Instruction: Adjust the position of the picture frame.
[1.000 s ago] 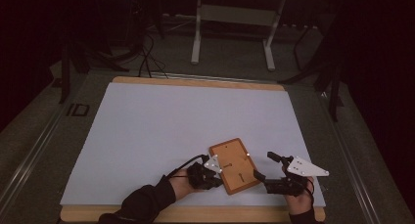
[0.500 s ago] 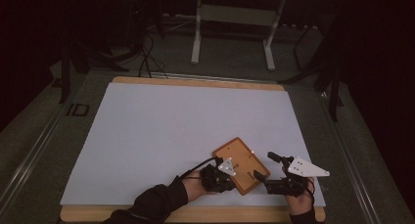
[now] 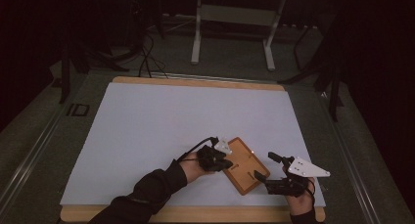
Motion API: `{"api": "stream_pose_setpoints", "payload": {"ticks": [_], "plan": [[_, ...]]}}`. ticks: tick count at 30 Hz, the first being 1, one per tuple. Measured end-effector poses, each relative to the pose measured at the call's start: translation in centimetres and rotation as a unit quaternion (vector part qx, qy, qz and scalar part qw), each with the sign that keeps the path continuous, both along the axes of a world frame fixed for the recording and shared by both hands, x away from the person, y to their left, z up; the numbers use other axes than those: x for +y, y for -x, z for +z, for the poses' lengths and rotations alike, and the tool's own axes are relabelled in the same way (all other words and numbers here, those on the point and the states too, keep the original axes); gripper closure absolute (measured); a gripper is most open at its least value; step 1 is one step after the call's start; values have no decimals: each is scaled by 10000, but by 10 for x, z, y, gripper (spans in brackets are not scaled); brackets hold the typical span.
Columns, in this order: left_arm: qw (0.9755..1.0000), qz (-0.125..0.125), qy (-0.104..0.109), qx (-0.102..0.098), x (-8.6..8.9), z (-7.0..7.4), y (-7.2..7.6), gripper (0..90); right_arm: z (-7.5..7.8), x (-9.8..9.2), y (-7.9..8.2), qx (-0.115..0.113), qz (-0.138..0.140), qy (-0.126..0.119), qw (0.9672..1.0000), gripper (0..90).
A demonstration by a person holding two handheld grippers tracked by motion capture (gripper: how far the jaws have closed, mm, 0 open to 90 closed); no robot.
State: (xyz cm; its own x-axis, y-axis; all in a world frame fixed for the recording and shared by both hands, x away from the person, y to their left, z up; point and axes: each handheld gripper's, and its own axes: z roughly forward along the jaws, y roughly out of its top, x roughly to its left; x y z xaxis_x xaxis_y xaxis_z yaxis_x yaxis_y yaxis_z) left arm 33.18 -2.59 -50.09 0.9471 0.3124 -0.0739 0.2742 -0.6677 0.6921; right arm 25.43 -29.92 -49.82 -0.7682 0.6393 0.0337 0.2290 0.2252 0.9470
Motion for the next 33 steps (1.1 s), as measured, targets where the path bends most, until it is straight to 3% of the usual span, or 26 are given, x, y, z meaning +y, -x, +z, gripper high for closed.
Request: {"api": "stream_pose_setpoints", "payload": {"ticks": [5,8,19,25,30,33], "plan": [[9998,154,-81,-67,-11,2,-29,899,0,-1,0,-17,-12,-1,10000,137],[9996,263,-50,1,-21,0,-47,899,1,-2,1,-7,-24,-32,10000,137],[9986,468,-222,-116,-59,-4,-94,899,0,-4,1,-1,27,-84,10000,137],[9982,443,-381,-107,-70,-11,-106,899,0,-4,1,9,43,-99,9999,137],[9978,428,-507,9,-71,-16,-108,900,0,-5,1,-6,40,-110,9999,137],[9975,409,-575,-52,-71,-14,-106,900,0,-5,1,-2,46,-107,9999,137]]}}
